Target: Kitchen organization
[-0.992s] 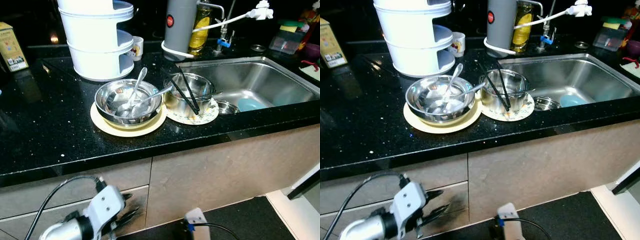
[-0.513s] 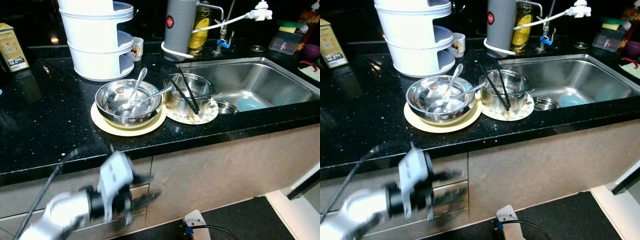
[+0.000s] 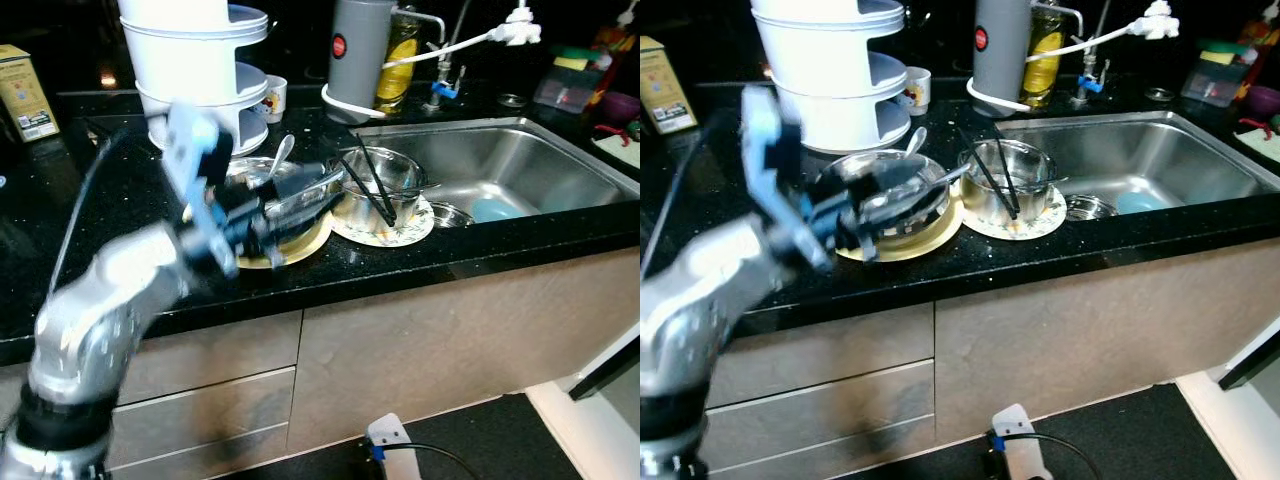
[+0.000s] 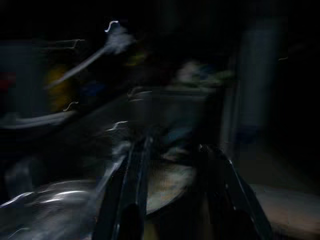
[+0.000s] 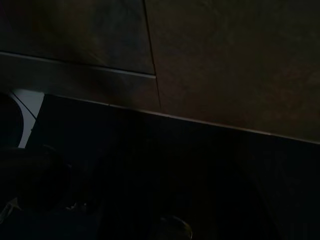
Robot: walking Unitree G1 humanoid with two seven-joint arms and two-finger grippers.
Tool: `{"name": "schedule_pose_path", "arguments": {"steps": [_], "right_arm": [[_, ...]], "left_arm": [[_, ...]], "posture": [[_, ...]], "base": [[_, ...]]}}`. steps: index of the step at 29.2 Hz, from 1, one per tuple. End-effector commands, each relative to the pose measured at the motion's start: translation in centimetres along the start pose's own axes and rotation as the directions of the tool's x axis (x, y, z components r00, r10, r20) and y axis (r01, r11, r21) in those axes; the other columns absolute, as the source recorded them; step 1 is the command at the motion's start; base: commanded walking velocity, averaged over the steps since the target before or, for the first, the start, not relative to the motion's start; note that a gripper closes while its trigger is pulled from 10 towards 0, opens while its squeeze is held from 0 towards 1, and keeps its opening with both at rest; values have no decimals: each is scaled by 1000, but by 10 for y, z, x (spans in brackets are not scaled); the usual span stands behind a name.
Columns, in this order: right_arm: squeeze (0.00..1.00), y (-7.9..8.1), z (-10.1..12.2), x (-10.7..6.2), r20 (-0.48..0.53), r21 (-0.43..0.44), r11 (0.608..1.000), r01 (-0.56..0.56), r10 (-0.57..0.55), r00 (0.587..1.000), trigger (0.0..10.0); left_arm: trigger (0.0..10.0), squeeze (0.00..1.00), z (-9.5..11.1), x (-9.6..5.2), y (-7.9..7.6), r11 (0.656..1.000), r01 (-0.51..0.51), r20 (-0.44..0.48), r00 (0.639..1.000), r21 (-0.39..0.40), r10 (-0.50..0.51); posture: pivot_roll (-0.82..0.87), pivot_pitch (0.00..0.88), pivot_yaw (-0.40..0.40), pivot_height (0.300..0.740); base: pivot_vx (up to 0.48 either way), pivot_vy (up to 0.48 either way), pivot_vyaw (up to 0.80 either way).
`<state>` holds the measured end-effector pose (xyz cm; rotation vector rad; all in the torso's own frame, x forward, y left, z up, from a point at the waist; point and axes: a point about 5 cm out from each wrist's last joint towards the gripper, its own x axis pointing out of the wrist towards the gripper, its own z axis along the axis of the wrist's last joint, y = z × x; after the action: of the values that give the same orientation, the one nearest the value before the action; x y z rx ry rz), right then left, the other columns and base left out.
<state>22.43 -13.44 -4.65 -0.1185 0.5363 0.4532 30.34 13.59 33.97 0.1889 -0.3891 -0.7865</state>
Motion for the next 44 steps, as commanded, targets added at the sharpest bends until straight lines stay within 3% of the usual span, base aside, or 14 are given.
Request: {"name": "schedule_pose_path", "arguments": {"steps": [1, 4, 5, 6, 12, 18, 25, 26, 27, 28, 30, 33, 37, 44], "right_arm": [[0, 2, -11, -4, -43, 27, 1000, 8, -7, 999, 10000], [0, 3, -13, -4, -57, 26, 1000, 7, -5, 998, 10000], [0, 3, -13, -4, -57, 26, 1000, 7, -5, 998, 10000], [0, 3, -13, -4, -62, 25, 1000, 6, -4, 998, 10000], [0, 4, -13, -3, -68, 22, 1000, 2, -1, 998, 10000], [0, 5, -13, -3, -60, 35, 999, 12, -10, 998, 10000], [0, 6, -15, -4, -62, 48, 999, 19, -16, 998, 10000], [0, 7, -15, -4, -61, 51, 998, 19, -16, 998, 10000], [0, 7, -15, -4, -61, 51, 998, 19, -16, 998, 10000], [0, 8, -15, -4, -61, 54, 998, 19, -16, 998, 10000], [0, 10, -16, -4, -60, 60, 998, 21, -17, 998, 10000], [0, 10, -16, -4, -60, 64, 998, 22, -19, 998, 10000], [0, 11, -17, -4, -61, 71, 997, 27, -23, 998, 10000], [0, 11, -18, -4, -64, 78, 996, 33, -28, 998, 10000]], "left_arm": [[10000, 0, -7, 3, 15, 997, -65, -85, 994, 46, 68], [10000, 12, -6, 7, 37, 993, -99, -127, 986, 65, 106], [10000, 12, -6, 7, 37, 993, -99, -127, 986, 65, 106], [10000, 1000, -9, 9, 49, 993, -92, -154, 983, 68, 102], [10000, 1000, -27, 23, 65, 999, -13, -177, 984, 29, 18], [10000, 1000, -26, 37, 74, 996, 58, -149, 987, -66, -67], [10000, 1000, -27, 43, 75, 987, 160, -168, 972, -31, -162], [10000, 176, -29, 44, 75, 981, 192, -203, 961, 0, -189], [10000, 176, -29, 44, 75, 981, 192, -203, 961, 0, -189], [10000, 0, -31, 45, 76, 977, 211, -234, 952, 26, -199], [10000, 0, -34, 48, 76, 966, 234, -300, 935, 113, -191], [10000, 0, -34, 49, 71, 935, 311, -300, 920, 173, -250], [10000, 0, -38, 52, 66, 932, 350, -290, 905, 97, -310], [10000, 0, -42, 55, 62, 923, 380, -283, 892, 50, -352]], "posture": [[22, 134, -61, 740], [24, 135, -61, 740], [24, 135, -61, 740], [30, 134, -60, 740], [37, 137, -49, 740], [33, 144, -28, 740], [36, 157, -18, 740], [36, 170, -8, 740], [36, 170, -8, 740], [36, 170, -8, 740], [41, 182, 1, 740], [41, 182, 1, 740], [49, 195, 12, 740], [51, 201, 24, 740]], "base": [[0, 0, 0], [0, 0, 0], [0, 0, 0], [0, 0, 0], [0, 0, 0], [0, 0, 0], [0, 0, 0], [0, 0, 0], [0, 0, 0], [0, 0, 0], [0, 0, 0], [0, 0, 0], [0, 0, 0], [0, 0, 0]]}}
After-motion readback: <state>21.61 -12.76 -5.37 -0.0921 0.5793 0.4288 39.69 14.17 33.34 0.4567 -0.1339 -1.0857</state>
